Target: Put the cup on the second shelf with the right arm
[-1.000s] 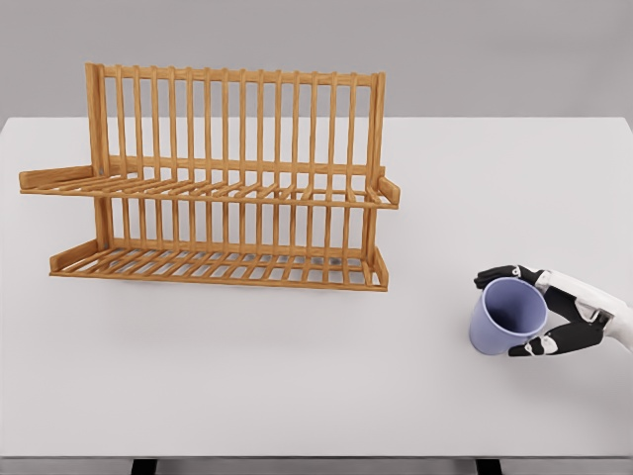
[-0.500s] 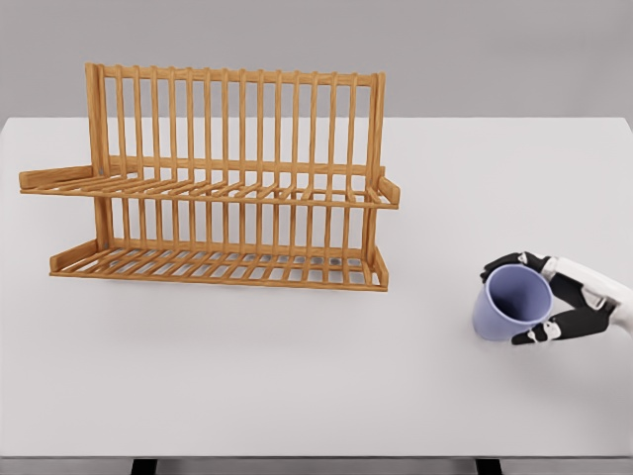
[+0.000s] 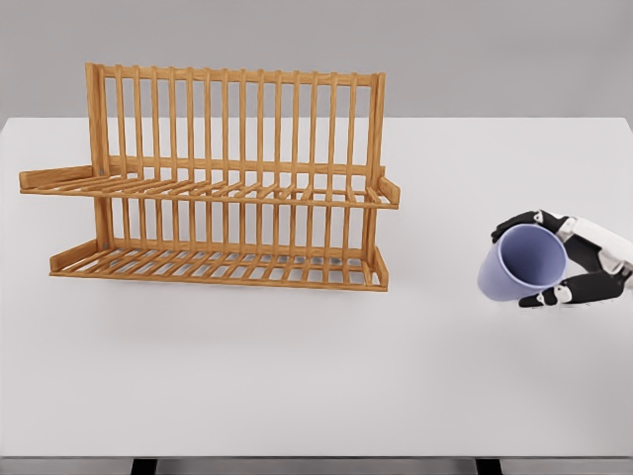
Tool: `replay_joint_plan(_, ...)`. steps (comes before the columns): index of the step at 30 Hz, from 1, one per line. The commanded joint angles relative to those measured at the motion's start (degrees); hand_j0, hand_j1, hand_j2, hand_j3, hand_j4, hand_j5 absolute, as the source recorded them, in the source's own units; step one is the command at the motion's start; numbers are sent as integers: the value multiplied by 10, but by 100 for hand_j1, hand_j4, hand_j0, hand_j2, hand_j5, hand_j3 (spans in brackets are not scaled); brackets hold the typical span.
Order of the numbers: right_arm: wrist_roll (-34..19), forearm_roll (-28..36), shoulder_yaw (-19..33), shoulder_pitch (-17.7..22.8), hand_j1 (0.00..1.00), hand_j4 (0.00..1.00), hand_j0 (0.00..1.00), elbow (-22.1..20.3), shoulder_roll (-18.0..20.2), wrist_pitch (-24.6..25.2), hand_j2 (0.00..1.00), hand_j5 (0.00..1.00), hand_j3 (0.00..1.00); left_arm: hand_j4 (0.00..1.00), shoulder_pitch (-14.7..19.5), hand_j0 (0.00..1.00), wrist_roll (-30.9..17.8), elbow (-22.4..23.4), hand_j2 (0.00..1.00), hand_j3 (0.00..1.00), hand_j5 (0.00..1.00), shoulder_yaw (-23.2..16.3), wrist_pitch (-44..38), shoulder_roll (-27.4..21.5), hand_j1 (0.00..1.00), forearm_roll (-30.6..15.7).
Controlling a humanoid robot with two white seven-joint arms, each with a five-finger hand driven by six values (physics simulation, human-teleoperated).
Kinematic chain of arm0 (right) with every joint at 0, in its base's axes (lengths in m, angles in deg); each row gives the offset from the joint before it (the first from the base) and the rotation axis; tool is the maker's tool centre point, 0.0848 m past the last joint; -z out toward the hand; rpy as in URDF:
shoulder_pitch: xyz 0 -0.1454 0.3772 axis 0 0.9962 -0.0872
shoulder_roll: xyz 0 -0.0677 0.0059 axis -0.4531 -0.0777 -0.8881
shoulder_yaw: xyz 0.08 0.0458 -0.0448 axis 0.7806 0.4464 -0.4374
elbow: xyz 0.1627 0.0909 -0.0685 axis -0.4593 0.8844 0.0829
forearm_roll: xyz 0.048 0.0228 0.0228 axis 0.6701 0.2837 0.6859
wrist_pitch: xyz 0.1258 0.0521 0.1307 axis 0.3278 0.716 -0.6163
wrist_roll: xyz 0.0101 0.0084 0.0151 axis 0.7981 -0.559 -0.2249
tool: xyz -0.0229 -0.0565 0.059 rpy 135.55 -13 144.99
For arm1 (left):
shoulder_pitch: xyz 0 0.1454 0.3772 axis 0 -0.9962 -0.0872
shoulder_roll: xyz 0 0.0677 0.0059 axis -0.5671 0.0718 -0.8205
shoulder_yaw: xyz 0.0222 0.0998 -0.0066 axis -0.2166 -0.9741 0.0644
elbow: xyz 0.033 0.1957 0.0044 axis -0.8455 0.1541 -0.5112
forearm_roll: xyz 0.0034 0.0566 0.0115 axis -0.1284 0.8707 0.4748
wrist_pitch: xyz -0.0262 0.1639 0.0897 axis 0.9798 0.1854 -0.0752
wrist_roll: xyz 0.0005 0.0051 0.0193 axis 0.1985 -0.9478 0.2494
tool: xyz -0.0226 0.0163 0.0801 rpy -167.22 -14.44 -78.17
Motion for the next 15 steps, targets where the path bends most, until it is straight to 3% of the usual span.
replay_joint_plan(1,0,5,9,0,66,66,66,-7,1,1,66,66,66,100,0,100,0,0,100,100,100,0,0,0,100,0)
replay_joint_plan(15,0,3,8,-79,65,65,65,-4,-28,1,65,65,65,100,0,100,0,0,100,100,100,0,-1,0,100,0)
